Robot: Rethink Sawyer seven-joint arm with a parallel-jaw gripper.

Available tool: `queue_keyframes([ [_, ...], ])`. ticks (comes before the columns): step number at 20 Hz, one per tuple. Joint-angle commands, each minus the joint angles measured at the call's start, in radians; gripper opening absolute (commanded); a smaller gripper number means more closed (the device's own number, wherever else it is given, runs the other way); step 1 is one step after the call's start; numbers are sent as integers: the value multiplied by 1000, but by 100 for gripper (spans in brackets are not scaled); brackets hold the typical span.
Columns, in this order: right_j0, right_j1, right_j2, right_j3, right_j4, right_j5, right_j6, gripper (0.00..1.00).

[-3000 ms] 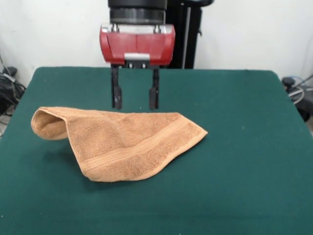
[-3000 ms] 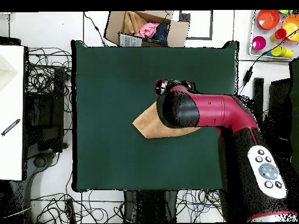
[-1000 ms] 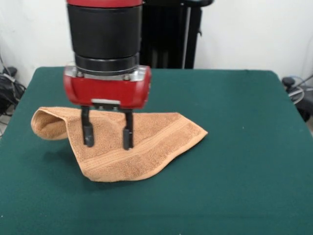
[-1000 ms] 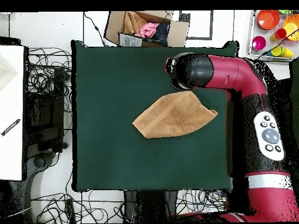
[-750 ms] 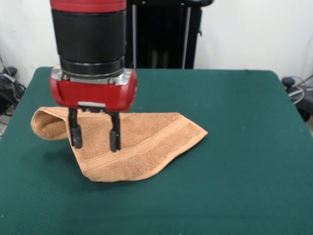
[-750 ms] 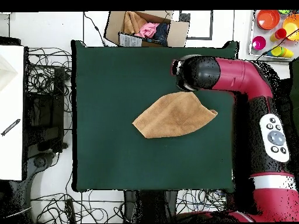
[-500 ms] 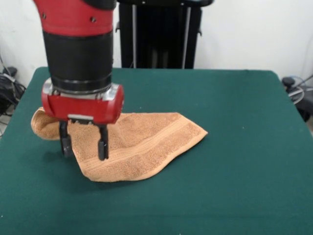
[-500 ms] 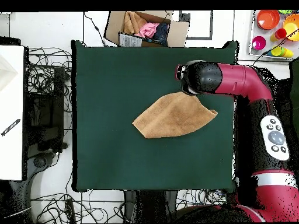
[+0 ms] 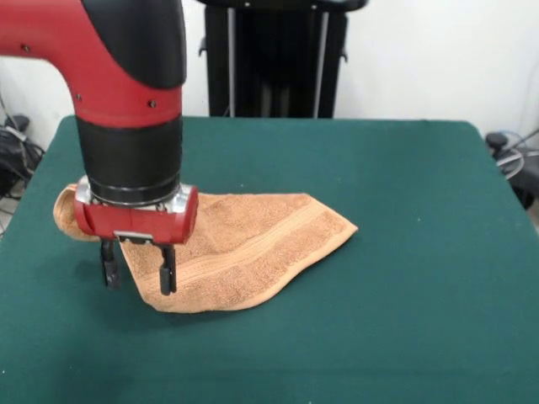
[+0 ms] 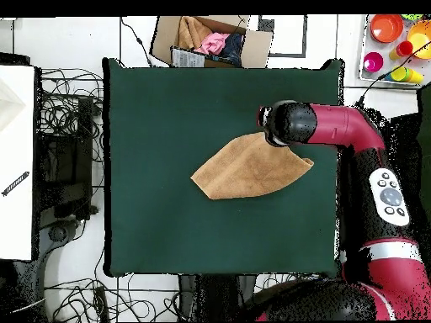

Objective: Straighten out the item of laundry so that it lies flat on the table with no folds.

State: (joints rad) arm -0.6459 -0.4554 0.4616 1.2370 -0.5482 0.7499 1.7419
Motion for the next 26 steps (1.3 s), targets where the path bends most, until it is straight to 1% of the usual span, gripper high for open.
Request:
queue_keyframes([
  [1, 7, 45, 84, 98, -64, -34, -268, 100],
  [6, 33, 57, 84, 115, -37, 3, -211, 100],
  [9, 42, 61, 83, 113, -32, 15, -201, 100],
  [12, 49, 79, 83, 93, -36, 32, -219, 100],
  [17, 47, 107, 78, 83, -56, 12, -232, 100],
  [22, 39, 122, 73, 81, -65, 29, -254, 100],
  [26, 31, 130, 66, 101, -78, 8, -252, 100],
])
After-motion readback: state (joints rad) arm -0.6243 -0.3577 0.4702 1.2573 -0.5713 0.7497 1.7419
